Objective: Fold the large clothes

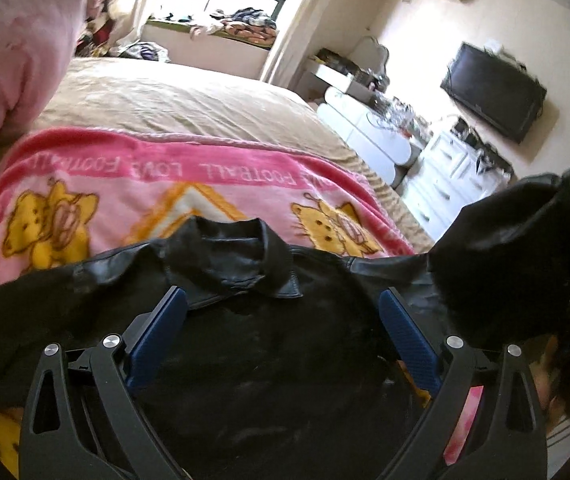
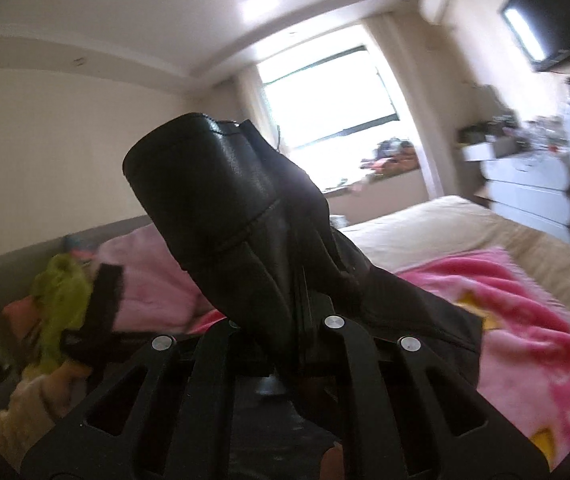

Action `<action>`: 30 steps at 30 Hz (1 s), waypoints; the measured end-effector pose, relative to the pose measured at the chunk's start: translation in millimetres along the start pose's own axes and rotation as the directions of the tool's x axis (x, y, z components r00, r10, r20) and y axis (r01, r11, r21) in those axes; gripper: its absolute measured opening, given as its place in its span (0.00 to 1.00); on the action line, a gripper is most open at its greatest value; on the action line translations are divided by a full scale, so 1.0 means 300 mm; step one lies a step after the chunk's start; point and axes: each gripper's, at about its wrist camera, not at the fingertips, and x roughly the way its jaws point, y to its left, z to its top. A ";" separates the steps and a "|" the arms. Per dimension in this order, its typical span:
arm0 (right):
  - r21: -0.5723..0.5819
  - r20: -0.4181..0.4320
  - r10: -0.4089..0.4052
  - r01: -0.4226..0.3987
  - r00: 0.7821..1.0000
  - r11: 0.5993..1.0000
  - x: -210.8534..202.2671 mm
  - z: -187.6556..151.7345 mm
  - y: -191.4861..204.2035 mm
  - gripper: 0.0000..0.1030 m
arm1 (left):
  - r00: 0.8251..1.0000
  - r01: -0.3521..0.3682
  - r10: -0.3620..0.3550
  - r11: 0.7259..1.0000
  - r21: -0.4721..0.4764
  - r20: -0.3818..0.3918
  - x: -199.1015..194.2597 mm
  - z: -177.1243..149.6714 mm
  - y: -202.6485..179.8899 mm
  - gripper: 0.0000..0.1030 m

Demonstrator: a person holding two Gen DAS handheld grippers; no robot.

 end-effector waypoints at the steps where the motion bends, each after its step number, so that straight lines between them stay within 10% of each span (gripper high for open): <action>1: -0.017 -0.017 0.029 -0.030 0.999 0.999 0.020 -0.016 0.033 0.01 | 1.000 0.005 -0.005 1.000 -0.013 0.003 -0.013 -0.004 0.019 0.93; 11: -0.117 -0.290 0.081 -0.119 0.954 0.986 0.258 -0.247 0.244 0.02 | 0.997 0.082 -0.082 0.982 -0.171 0.007 -0.156 -0.089 0.251 0.93; 21: -0.247 -0.558 -0.072 -0.083 0.827 0.966 0.468 -0.612 0.390 0.05 | 0.991 0.114 -0.128 0.954 -0.278 -0.034 -0.142 -0.185 0.426 0.93; 25: -0.307 -0.609 -0.116 -0.099 0.785 0.946 0.475 -0.681 0.451 0.35 | 0.981 0.123 -0.164 0.939 -0.322 -0.103 -0.055 -0.261 0.468 0.93; 27: -0.292 -0.637 -0.118 -0.097 0.762 0.951 0.460 -0.686 0.453 0.72 | 0.977 0.121 -0.173 0.932 -0.343 -0.126 -0.023 -0.292 0.490 0.93; 30: -0.232 -0.662 -0.067 -0.120 0.746 0.965 0.421 -0.669 0.433 0.84 | 0.973 0.092 -0.158 0.935 -0.343 -0.168 0.013 -0.324 0.515 0.93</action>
